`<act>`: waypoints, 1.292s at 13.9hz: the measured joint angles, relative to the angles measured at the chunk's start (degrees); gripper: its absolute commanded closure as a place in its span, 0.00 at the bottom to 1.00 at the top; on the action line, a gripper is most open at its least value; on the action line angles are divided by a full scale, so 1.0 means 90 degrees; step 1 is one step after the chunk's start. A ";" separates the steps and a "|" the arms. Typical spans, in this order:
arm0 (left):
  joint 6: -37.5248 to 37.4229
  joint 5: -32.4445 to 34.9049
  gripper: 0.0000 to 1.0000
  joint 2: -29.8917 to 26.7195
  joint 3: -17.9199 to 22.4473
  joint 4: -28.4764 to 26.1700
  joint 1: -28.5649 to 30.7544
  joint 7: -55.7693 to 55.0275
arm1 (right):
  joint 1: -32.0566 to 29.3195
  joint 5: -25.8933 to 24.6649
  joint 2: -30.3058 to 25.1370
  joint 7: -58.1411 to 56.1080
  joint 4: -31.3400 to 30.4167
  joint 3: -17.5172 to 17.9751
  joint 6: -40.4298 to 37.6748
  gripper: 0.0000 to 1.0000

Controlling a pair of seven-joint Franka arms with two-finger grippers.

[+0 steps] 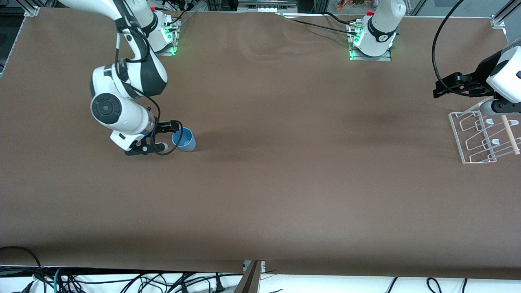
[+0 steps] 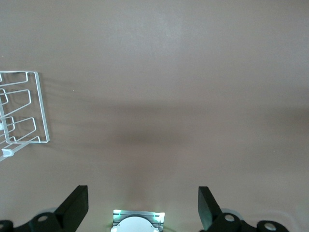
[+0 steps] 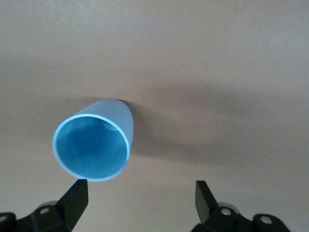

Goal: Transfer cup to left arm and place on rack
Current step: 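Move the right gripper down over the light blue cup, then close the right gripper on the cup while the left gripper lifts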

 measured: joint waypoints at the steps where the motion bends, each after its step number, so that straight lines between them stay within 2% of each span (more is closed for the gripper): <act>1: 0.0000 -0.0002 0.00 0.0014 -0.0023 0.0000 -0.0010 0.0000 | 0.0016 0.0000 0.0025 0.0033 -0.0151 0.0000 0.0133 0.02; 4: 0.0000 -0.0003 0.00 0.0045 -0.0150 0.0000 -0.0052 0.0000 | 0.0045 0.0000 0.0063 0.0064 -0.0449 0.0000 0.0481 0.03; 6: 0.0000 -0.0003 0.00 0.0052 -0.0162 0.0000 -0.0053 0.0000 | 0.0049 0.0003 0.0157 0.0068 -0.0511 0.0000 0.0717 0.07; 9: 0.0000 -0.0004 0.00 0.0059 -0.0224 0.0000 -0.0056 0.0000 | 0.0119 0.0012 0.0452 0.0196 -0.0516 0.0002 0.1177 0.20; 12: 0.0000 -0.0183 0.00 0.0076 -0.0283 -0.0002 -0.0063 0.0131 | 0.0251 0.0012 0.0643 0.0379 -0.0500 0.0004 0.1345 0.23; 13: 0.0000 -0.0269 0.00 0.0094 -0.0283 -0.0007 -0.0064 0.0336 | 0.0264 0.0012 0.0641 0.0391 -0.0487 0.0003 0.1347 0.33; 16: -0.0001 -0.0302 0.00 0.0247 -0.0278 -0.0023 -0.0063 0.1482 | 0.0265 0.0012 0.0641 0.0404 -0.0458 0.0002 0.1346 0.92; 17: 0.0000 -0.0307 0.00 0.0330 -0.0278 -0.0025 -0.0063 0.1963 | 0.0265 0.0012 0.0640 0.0409 -0.0454 0.0002 0.1343 1.00; 18: 0.0000 -0.0351 0.00 0.0392 -0.0279 -0.0025 -0.0063 0.2356 | 0.0267 0.0027 0.0638 0.0433 -0.0433 0.0002 0.1319 1.00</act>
